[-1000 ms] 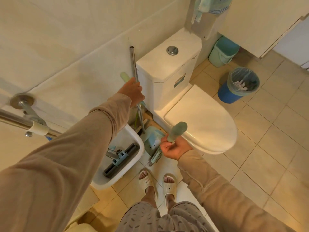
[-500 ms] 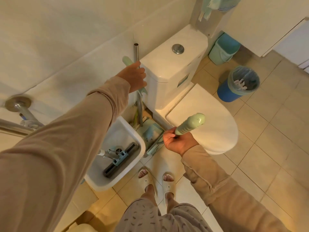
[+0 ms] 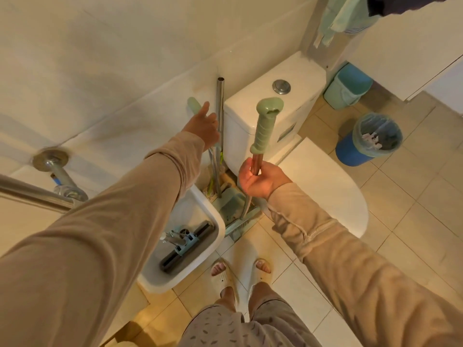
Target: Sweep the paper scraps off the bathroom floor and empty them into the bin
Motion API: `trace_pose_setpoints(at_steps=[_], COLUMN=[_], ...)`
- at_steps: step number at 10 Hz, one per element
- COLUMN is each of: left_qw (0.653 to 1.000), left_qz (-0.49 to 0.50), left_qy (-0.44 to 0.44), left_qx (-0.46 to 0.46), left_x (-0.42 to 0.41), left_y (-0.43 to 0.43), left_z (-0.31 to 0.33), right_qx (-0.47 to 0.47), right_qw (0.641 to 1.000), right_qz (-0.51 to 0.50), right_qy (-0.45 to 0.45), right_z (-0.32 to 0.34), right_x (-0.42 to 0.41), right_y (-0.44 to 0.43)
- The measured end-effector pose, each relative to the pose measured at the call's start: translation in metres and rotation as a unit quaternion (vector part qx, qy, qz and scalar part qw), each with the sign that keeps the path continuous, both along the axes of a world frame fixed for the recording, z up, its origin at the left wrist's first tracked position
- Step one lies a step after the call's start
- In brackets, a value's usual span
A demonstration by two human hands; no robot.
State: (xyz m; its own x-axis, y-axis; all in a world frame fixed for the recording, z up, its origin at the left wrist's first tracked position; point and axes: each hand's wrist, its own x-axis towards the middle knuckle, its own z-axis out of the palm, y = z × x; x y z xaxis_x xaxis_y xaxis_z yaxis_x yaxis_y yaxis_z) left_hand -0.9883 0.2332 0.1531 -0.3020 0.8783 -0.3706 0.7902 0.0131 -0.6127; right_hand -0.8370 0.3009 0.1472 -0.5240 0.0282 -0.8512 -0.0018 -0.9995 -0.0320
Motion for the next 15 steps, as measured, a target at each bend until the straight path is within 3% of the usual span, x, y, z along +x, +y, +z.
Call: trace_pose_setpoints(at_steps=[2,4,6,9,12,14,15], left_qw=[0.998,0.989,0.951,0.891,0.889,0.900,0.884], left_qz=[0.039,0.054,0.229,0.276,0.296,0.292,0.289], left_qy=[-0.033,0.007,-0.072,-0.173,-0.162,-0.156,-0.176], left_qx=[0.029,0.136,0.193,0.315,0.310,0.284,0.322], left_x=[-0.001,0.006,-0.002,0.002,0.010,0.017,0.040], left_y=[-0.002,-0.006,0.005,0.005,0.005,0.003,-0.012], left_z=[-0.007,-0.021,-0.021,-0.029,-0.031,-0.027,-0.033], right_qx=[-0.038,-0.024,-0.049,-0.082,0.006,0.062,0.140], right_qw=[0.998,0.999,0.999,0.996,0.999,0.993,0.981], right_qz=[-0.058,-0.027,-0.013,-0.030,0.040,0.105,0.129], right_qy=[-0.001,0.000,0.006,0.035,0.014,0.006,-0.031], right_z=[0.008,-0.009,-0.013,-0.020,-0.019,-0.016,-0.021], right_x=[-0.045,-0.087,-0.119,-0.150,-0.156,-0.114,-0.069], right_y=[0.024,0.037,0.064,0.080,0.099,0.101,0.089])
